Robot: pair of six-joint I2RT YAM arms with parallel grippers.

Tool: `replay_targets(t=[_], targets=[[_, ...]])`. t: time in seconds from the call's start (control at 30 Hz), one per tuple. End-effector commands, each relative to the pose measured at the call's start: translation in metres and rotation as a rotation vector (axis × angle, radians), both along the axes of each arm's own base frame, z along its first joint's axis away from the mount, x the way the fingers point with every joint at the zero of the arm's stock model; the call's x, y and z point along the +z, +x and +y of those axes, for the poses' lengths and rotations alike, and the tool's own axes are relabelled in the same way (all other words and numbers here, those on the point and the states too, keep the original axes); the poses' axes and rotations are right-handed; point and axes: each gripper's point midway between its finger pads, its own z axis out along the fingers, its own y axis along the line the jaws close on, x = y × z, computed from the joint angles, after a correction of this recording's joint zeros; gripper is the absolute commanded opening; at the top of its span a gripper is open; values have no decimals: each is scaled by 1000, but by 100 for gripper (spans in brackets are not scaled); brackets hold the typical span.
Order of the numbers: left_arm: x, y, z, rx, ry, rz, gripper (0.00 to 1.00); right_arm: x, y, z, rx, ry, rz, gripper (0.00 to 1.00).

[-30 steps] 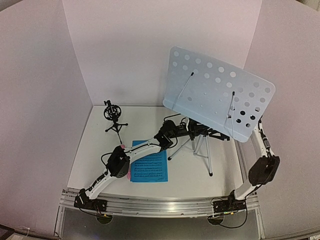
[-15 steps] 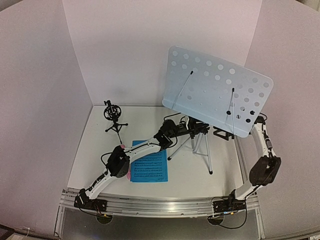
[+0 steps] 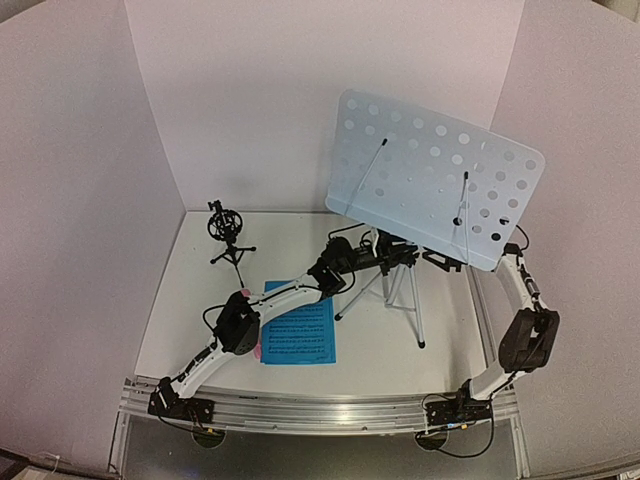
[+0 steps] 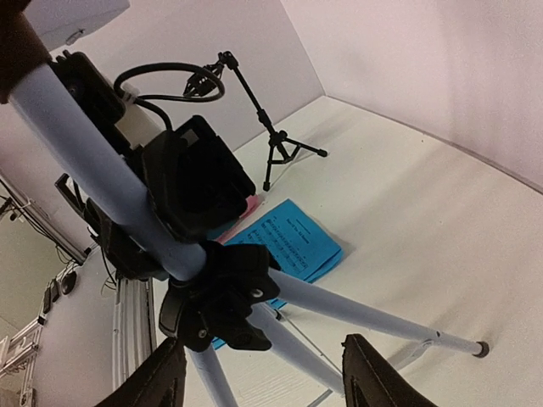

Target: Set up the instrument practice props

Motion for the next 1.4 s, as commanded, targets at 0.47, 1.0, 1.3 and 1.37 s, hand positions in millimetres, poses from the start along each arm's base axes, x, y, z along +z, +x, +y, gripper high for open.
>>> replay_targets(t=[0.47,1.0,1.3,1.37], targets=[[-40,33,3,76,80,-96,0,5,-4,33,138,104,33,38],[-38,35,3,93,73,-99,0,-13,-14,32,52,120,332,0],[-38,37,3,103,80,-104,0,-50,-14,30,-193,173,983,0],[-38,37,3,104,81,-103,0,-55,-22,30,-230,194,1095,0]])
